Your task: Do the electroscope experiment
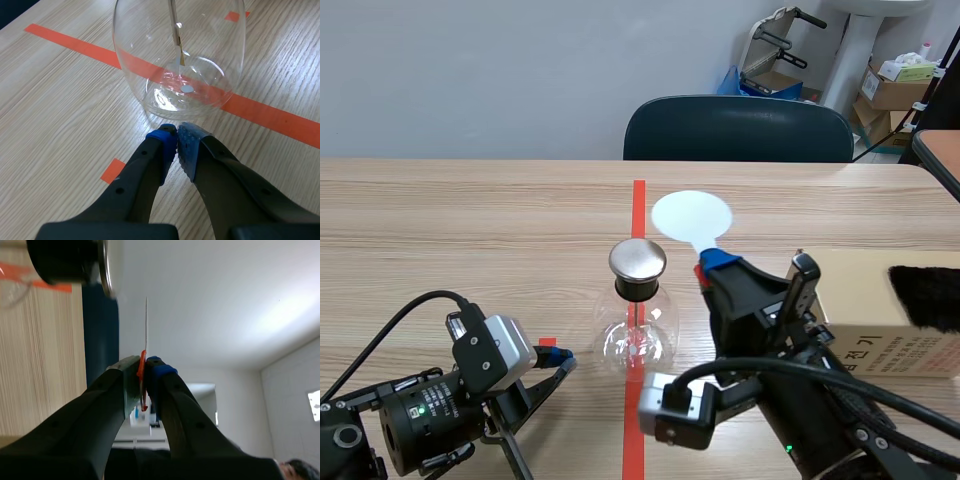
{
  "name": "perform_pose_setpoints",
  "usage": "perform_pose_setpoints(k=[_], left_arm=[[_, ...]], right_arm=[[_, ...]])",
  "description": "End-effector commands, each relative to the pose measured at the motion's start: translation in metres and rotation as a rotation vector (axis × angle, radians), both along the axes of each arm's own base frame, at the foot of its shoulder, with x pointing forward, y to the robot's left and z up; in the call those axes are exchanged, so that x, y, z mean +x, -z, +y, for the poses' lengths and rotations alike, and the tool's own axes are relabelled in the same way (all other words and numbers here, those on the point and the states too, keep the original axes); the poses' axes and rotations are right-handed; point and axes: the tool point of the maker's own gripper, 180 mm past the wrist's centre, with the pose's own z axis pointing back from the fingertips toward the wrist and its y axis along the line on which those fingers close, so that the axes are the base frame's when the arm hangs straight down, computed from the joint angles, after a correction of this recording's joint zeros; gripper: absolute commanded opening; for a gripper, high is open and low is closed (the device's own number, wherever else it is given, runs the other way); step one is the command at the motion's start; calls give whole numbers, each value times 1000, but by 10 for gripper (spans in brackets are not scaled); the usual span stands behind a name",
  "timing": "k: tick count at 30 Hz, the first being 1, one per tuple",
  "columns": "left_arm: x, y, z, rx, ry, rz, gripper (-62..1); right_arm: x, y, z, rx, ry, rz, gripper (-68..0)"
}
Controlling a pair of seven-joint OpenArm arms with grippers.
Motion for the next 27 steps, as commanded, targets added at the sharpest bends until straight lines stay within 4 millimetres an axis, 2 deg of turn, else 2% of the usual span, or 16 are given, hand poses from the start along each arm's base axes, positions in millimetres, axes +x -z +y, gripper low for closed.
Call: perform_pose_setpoints(k=[1, 8, 14, 18, 27], left_arm=[[3, -8, -5, -28, 0, -20, -552], [3, -8, -5, -28, 0, -20, -552], [3, -8, -5, -28, 0, -20, -552], [3, -8, -5, -28, 0, -20, -552], [3, -8, -5, -28, 0, -20, -552]], right_arm=[[6, -8, -10, 0, 45, -31, -658], [18, -11, -50, 24, 277, -40, -658], [20, -12, -64, 32, 358, -43, -658], [19, -12, -58, 28, 322, -42, -658], [6, -8, -9, 0, 44, -31, -658]])
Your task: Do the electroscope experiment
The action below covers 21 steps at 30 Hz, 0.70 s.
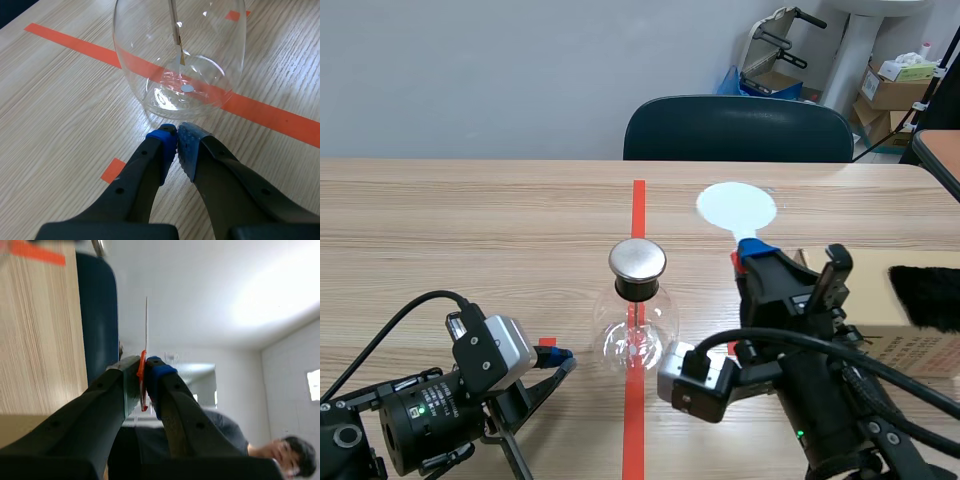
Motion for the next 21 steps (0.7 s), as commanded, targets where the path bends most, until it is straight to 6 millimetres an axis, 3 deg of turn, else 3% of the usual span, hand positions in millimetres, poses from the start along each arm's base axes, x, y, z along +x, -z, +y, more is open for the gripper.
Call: perform_pose_setpoints(k=[1, 10, 21], left_arm=[[3, -8, -5, -30, 1, -21, -552], [3, -8, -5, -30, 1, -21, -552], [3, -8, -5, -30, 1, -21, -552]], right_arm=[[0, -7, 5, -9, -43, -28, -658], [-24, -3, 43, -35, -292, -18, -658], [-38, 0, 57, -46, -401, -13, -658]])
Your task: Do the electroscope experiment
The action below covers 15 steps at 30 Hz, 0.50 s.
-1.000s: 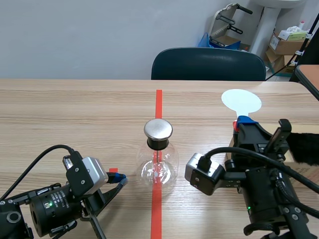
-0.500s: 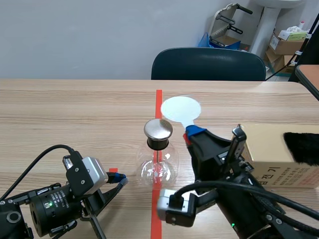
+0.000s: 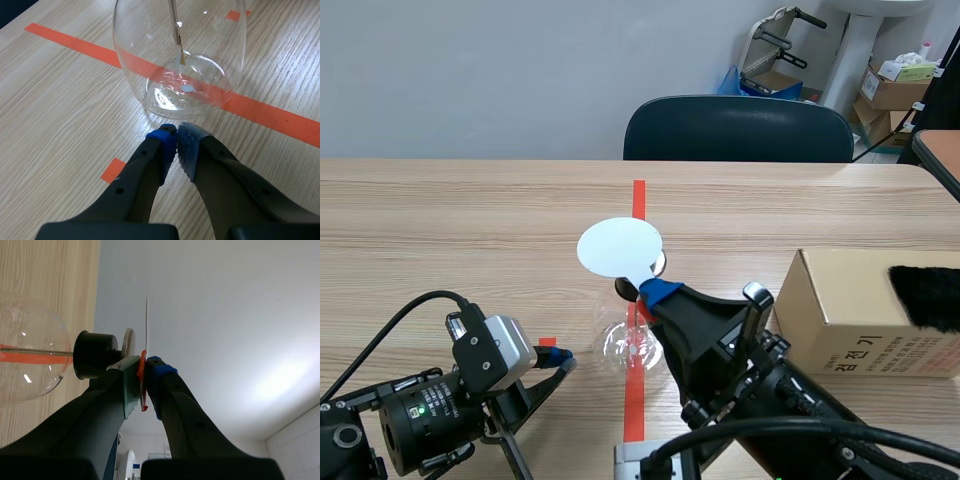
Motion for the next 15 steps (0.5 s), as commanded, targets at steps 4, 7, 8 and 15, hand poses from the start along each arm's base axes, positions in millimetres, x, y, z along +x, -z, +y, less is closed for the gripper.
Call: perform_pose_setpoints(k=[4, 7, 8, 15], left_arm=[[3, -8, -5, -30, 1, -21, -552], [3, -8, -5, -30, 1, -21, -552], [3, -8, -5, -30, 1, -21, -552], [3, -8, -5, -30, 1, -21, -552]], right_arm=[[3, -6, -2, -5, 1, -29, -658], [4, -6, -3, -4, 7, -29, -658], [5, -7, -4, -3, 15, -30, -658], [21, -9, -22, 11, 149, -35, -658]])
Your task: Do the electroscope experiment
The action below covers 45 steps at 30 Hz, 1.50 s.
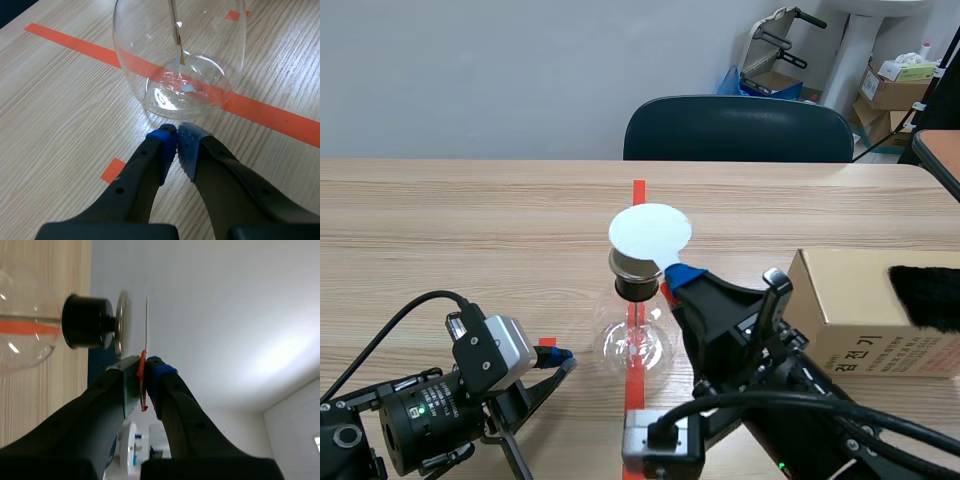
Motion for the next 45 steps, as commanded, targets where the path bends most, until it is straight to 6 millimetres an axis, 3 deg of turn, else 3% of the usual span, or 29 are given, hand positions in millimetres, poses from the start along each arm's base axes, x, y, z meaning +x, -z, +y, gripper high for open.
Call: perform_pose_setpoints(k=[1, 10, 17, 45], left_arm=[[3, -8, -5, -30, 1, -21, -552], [3, -8, -5, -30, 0, -21, -552], [3, -8, -5, -30, 0, -21, -552], [3, -7, -5, -23, -2, -16, -552]], right_arm=[[7, -8, -8, -1, 37, -31, -658], [33, -13, -61, 33, 365, -43, -658], [39, -15, -91, 51, 537, -50, -658], [40, -15, -94, 53, 552, -50, -658]])
